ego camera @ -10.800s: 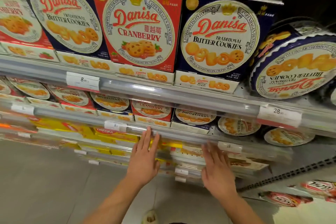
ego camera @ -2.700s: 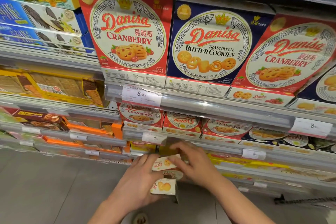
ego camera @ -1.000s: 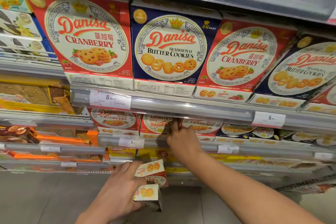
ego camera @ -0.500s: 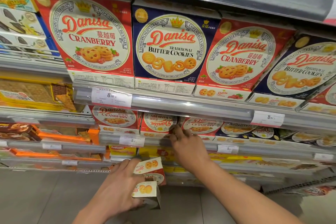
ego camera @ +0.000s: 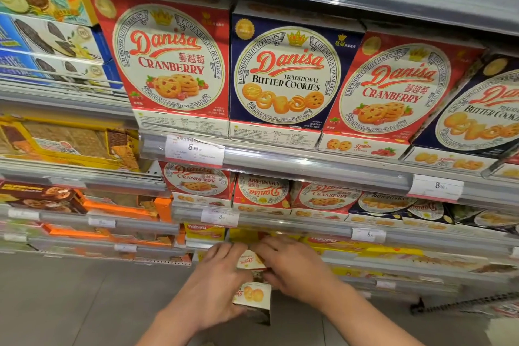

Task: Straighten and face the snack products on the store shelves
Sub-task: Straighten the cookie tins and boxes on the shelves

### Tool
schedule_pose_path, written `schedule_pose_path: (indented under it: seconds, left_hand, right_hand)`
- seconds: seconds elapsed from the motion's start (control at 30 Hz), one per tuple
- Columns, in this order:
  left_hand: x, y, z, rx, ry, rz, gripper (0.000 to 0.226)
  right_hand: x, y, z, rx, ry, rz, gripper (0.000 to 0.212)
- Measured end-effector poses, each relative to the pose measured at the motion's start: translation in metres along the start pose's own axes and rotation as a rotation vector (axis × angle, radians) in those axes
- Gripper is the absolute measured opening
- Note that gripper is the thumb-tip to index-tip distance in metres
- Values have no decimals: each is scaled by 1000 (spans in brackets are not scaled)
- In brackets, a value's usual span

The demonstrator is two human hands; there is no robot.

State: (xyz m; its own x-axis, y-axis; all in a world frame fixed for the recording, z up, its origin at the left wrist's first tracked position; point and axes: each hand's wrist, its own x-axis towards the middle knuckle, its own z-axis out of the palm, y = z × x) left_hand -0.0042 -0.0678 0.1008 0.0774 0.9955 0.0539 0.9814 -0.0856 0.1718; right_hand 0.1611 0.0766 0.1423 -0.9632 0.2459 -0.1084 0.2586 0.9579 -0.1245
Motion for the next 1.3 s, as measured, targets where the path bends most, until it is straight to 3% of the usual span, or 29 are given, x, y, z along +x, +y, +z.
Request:
schedule_pose_path:
  seconds: [0.17,0.33,0.47,0.57,0.73,0.87,1.3]
  left_hand:
    - [3,3,-2,36,23,37,53]
    - [-3,-19,-12,-42,80,-114,50]
    - [-11,-50,-16,35,-38,-239,50]
    - [-8,-58,-15,97,-92,-227,52]
    - [-2,-58,3,-46,-217,-328,50]
    - [-6,-57,23,-130,-141,-339,32]
    - [-9,-60,31,-183,-96,-338,30]
  right_hand:
    - [-5,3,0,-29,90,23,48]
    - [-20,16,-7,94,252,179,57]
    - [-33,27,-21,174,386,247,53]
    - [-36,29,-35,179,483,221,47]
    - [-34,20,-54,97,642,131,48]
    - [-26,17,-61,51,668,123,54]
    - [-8,12,-57,-110,700,170,51]
